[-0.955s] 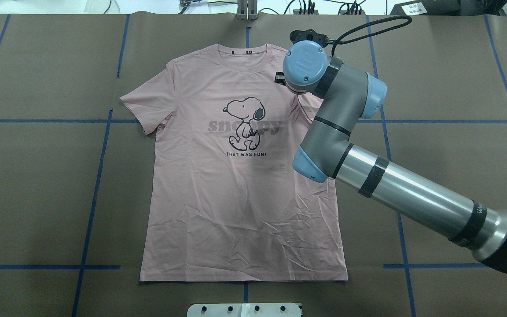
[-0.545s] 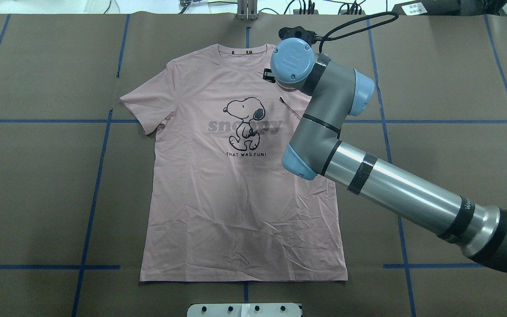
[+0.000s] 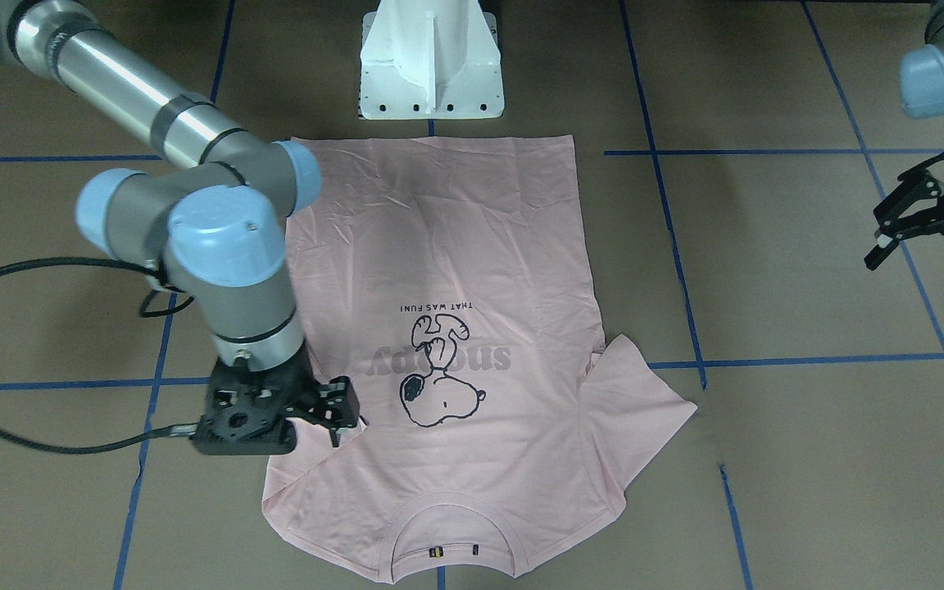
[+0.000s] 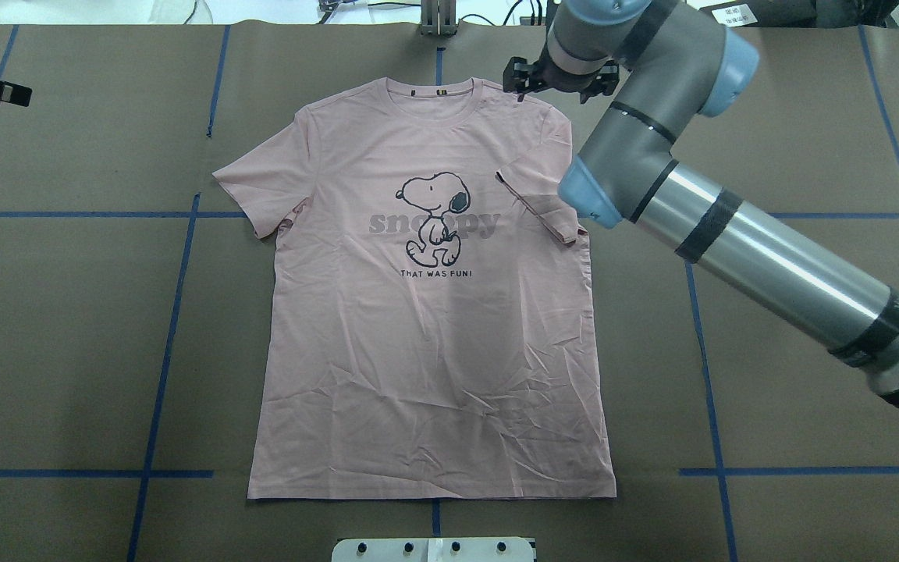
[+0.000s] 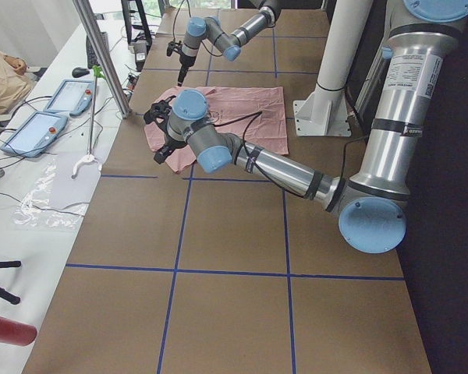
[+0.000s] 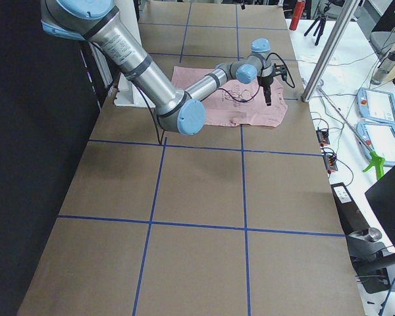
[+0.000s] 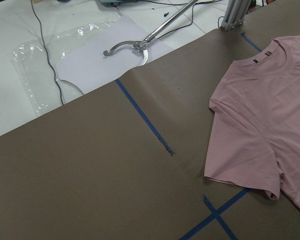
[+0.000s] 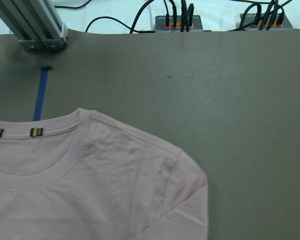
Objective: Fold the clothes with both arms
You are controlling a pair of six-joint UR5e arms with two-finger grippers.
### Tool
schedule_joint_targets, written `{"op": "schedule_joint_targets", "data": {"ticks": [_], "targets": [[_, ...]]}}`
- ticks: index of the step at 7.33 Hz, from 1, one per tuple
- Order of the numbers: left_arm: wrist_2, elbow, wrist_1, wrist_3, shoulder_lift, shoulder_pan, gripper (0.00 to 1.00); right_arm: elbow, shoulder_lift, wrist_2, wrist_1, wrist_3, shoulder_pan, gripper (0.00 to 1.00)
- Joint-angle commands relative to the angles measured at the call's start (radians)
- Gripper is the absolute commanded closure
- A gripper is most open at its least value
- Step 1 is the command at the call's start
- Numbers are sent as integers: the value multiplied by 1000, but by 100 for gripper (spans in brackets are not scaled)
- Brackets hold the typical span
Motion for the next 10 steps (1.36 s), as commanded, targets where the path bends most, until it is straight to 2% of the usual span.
{"op": "schedule_joint_targets", "data": {"ticks": [1,2,3,4,5,6,7,10], "targets": [[169,50,0,-255,-71,155,12,121,-156,307,0,-297,232,0],[245,117,-3,-308,-116,222,16,160,-234,392,1,-406,315,0],[330,212,-18,-323,-183,257,17,184,-297,425,1,-484,360,0],[344,320,-106,-382,-220,290,18,198,-321,413,5,-488,362,0],[405,405,-206,-463,-236,321,28,201,-321,411,5,-487,361,0],[469,459,-222,-541,-265,376,37,201,-322,411,6,-485,361,0],[516,475,-224,-553,-268,405,40,201,-322,411,6,-485,361,0],[519,528,-260,-554,-273,413,45,200,-324,411,8,-483,361,0]]}}
